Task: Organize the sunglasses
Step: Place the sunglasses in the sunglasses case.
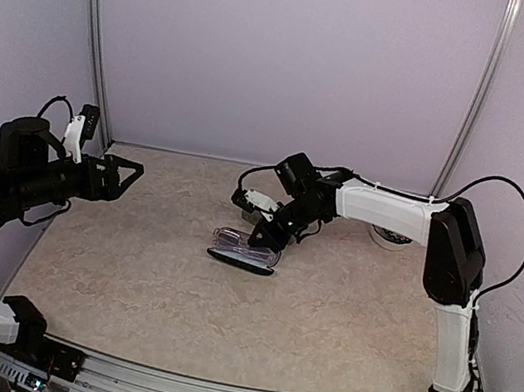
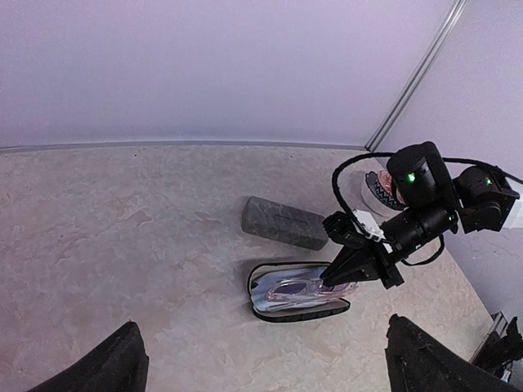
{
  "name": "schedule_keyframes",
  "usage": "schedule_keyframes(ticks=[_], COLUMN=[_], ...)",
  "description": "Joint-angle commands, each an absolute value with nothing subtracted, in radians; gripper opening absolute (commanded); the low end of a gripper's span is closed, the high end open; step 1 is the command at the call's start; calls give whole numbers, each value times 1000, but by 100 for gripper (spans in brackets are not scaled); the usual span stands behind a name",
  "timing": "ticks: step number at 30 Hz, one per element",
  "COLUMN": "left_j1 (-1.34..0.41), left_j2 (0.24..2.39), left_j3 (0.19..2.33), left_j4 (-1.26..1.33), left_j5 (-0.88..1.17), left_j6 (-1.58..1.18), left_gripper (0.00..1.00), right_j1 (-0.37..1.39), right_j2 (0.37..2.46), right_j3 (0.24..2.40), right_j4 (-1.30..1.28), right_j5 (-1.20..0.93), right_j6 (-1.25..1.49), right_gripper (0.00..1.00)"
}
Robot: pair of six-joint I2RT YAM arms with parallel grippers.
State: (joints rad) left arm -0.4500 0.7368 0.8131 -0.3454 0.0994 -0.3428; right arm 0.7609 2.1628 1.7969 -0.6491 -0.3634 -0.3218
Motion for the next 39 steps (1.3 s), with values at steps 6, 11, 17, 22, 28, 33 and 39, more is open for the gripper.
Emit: schedule_keyframes(ticks=[6, 11, 17, 22, 28, 33, 39], left_j1=[-439, -434, -426, -422, -416, -412, -407], left_j2=[730, 733, 744, 745, 753, 758, 762], left_j3=[796, 792, 793, 792, 792, 792, 792], left_j4=[-311, -309, -309, -309, -307, -308, -307], left_j5=[126, 129, 143, 142, 151, 155, 157], left_j6=[-336, -338, -341, -338, -340, -341, -339], left_gripper=[99, 99, 99, 99, 99, 99, 99], right_j1=[729, 720, 716, 712, 711, 705, 701], right_j2=[2213, 2227, 2241, 2258, 2281, 2287, 2292], right_j3=[1847, 1838, 1833, 1842, 1857, 1859, 1861], right_j4=[-646, -628, -611, -602, -606, -605, -597], right_j5=[-422, -425, -434, -440, -442, -424, -393], right_j6=[-300, -289, -282, -280, -286, -283, -279], right_gripper=[0, 0, 0, 0, 0, 0, 13])
